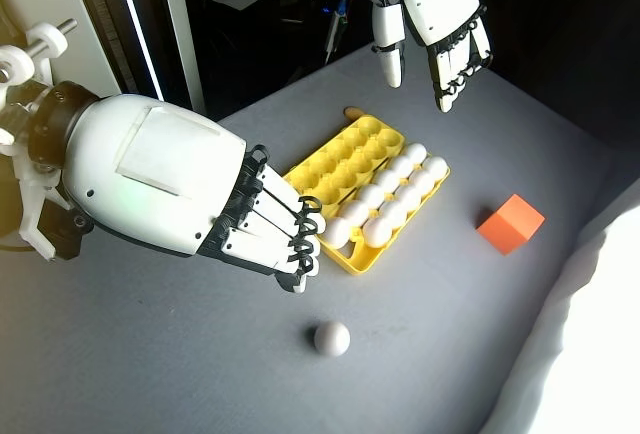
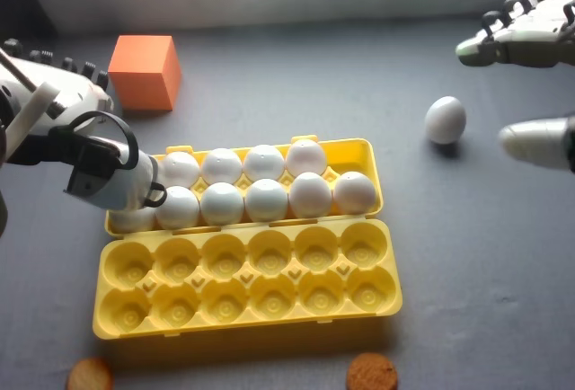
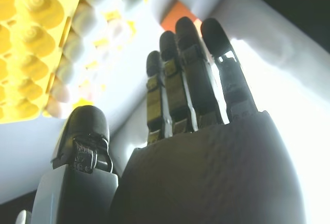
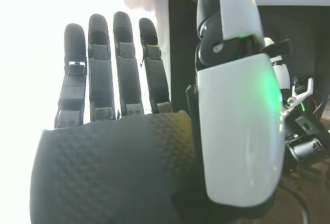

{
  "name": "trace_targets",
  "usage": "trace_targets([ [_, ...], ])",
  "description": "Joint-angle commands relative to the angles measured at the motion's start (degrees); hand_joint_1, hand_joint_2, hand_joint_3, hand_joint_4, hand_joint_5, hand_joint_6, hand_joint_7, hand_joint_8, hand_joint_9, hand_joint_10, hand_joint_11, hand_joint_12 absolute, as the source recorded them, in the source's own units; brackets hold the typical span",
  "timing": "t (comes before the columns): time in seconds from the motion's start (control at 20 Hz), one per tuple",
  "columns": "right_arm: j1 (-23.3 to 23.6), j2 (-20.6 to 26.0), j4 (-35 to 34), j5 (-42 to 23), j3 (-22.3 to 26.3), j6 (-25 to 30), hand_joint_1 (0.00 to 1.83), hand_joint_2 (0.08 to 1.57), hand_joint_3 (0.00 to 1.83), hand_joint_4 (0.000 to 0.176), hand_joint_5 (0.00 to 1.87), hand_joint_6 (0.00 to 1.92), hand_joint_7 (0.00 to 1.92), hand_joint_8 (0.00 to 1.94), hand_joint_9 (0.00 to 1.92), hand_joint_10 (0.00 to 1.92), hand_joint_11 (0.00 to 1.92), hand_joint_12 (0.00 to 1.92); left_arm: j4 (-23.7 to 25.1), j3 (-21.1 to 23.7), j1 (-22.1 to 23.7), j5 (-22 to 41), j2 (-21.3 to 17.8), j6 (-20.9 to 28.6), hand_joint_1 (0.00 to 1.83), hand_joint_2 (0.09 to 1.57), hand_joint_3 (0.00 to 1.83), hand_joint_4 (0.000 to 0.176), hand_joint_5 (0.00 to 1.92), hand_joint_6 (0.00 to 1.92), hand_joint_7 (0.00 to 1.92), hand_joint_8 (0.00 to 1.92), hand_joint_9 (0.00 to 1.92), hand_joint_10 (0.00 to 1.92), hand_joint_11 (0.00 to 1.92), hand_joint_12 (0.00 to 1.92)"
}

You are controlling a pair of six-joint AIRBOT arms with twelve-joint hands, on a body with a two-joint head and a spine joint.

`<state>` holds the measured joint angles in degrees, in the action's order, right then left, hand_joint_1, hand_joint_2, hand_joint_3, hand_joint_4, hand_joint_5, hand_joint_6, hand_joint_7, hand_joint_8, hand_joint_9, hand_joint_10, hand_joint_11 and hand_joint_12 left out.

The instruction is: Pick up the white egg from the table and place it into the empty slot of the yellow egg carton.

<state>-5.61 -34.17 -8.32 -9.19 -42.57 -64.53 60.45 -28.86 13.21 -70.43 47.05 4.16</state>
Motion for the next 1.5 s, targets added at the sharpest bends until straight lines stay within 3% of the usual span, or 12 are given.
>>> trace_targets([
  [0.0,0.83,0.53,-0.13,-6.31,0.08,0.13,0.07,1.28,0.0,0.0,0.2,0.0,0.22,0.0,0.2,0.03,0.0,0.56,4.87,-0.04,0.65,-0.56,-0.43,-0.25,0.0,1.3,0.02,0.0,0.17,0.01,0.14,0.01,0.11,0.01,0.0,0.26],
  [0.1,0.12,0.33,-0.13,-7.57,-0.15,-0.35,0.09,1.28,0.0,0.0,0.18,0.0,0.22,0.0,0.21,0.02,0.0,0.57,4.87,-0.04,0.65,-0.59,-0.43,-0.26,0.0,1.3,0.01,0.0,0.17,0.0,0.14,0.01,0.11,0.01,0.0,0.23],
  [0.2,-1.6,-1.17,-0.76,-10.01,-2.6,-0.25,0.26,1.24,0.0,0.0,0.21,0.01,0.24,0.0,0.24,0.02,0.0,0.67,4.87,-0.04,0.65,-0.59,-0.43,-0.26,0.0,1.31,0.01,0.0,0.15,0.0,0.12,0.0,0.09,0.0,0.0,0.17],
  [0.35,-2.11,-4.55,-1.97,-9.78,-8.61,1.04,0.72,1.09,0.0,0.0,0.21,0.0,0.21,0.0,0.21,0.0,0.0,0.61,4.87,-0.04,0.65,-0.59,-0.43,-0.26,0.0,1.31,0.0,0.0,0.15,0.0,0.13,0.0,0.11,0.0,0.0,0.24],
  [0.45,-2.49,-7.21,-1.97,-9.77,-12.94,2.37,0.83,1.04,0.0,0.0,0.16,0.0,0.15,0.0,0.18,0.0,0.0,0.54,4.87,-0.04,0.65,-0.6,-0.43,-0.26,0.0,1.3,0.0,0.0,0.17,0.0,0.16,0.0,0.14,0.01,0.0,0.31],
  [0.55,-2.39,-9.63,-1.97,-8.79,-16.49,3.78,0.87,1.0,0.0,0.0,0.16,0.0,0.16,0.0,0.16,0.0,0.0,0.49,4.87,-0.04,0.66,-0.66,-0.43,-0.27,0.0,1.31,0.0,0.0,0.15,0.0,0.14,0.0,0.13,0.0,0.0,0.28],
  [0.65,-1.87,-11.43,-1.96,-7.54,-18.52,4.99,0.95,0.98,0.0,0.0,0.18,0.0,0.17,0.0,0.17,0.0,0.0,0.56,4.88,-0.04,0.79,-0.88,-0.41,-0.29,0.0,1.31,0.0,0.0,0.13,0.0,0.11,0.0,0.1,0.0,0.0,0.2],
  [0.75,-1.69,-14.48,-1.97,-5.87,-21.38,5.07,1.05,0.97,0.0,0.0,0.15,0.0,0.14,0.0,0.16,0.01,0.0,0.64,4.87,-0.04,0.76,-0.87,-0.42,-0.34,0.0,1.3,0.0,0.0,0.15,0.0,0.12,0.0,0.11,0.0,0.0,0.28],
  [0.95,-1.46,-19.87,-1.97,-3.79,-27.56,9.69,1.15,0.98,0.0,0.0,0.15,0.01,0.13,0.0,0.15,0.0,0.0,0.74,4.87,-0.04,0.75,-0.88,-0.41,-0.31,0.0,1.3,0.0,0.0,0.14,0.0,0.12,0.01,0.1,0.01,0.0,0.24],
  [1.15,-2.11,-23.42,-1.98,-3.78,-30.07,9.71,1.12,0.99,0.0,0.0,0.21,0.01,0.24,0.01,0.22,0.02,0.0,0.58,4.85,-0.04,0.54,-0.87,-0.41,-0.31,0.0,1.29,0.0,0.0,0.15,0.0,0.14,0.01,0.11,0.01,0.0,0.25],
  [1.3,-3.78,-25.13,-1.99,-3.63,-30.34,9.75,1.12,1.01,0.01,0.0,0.25,0.01,0.24,0.0,0.22,0.01,0.0,0.57,4.85,-0.04,0.47,-0.86,-0.4,-0.3,0.0,1.29,0.0,0.0,0.16,0.0,0.14,0.0,0.12,0.0,0.0,0.26],
  [1.45,-4.8,-27.66,-2.0,-4.22,-33.14,12.02,1.13,1.01,0.0,0.0,0.23,0.01,0.24,0.01,0.24,0.01,0.0,0.67,4.85,-0.04,0.46,-0.86,-0.4,-0.29,0.0,1.29,0.0,0.0,0.18,0.0,0.17,0.0,0.14,0.0,0.0,0.3],
])
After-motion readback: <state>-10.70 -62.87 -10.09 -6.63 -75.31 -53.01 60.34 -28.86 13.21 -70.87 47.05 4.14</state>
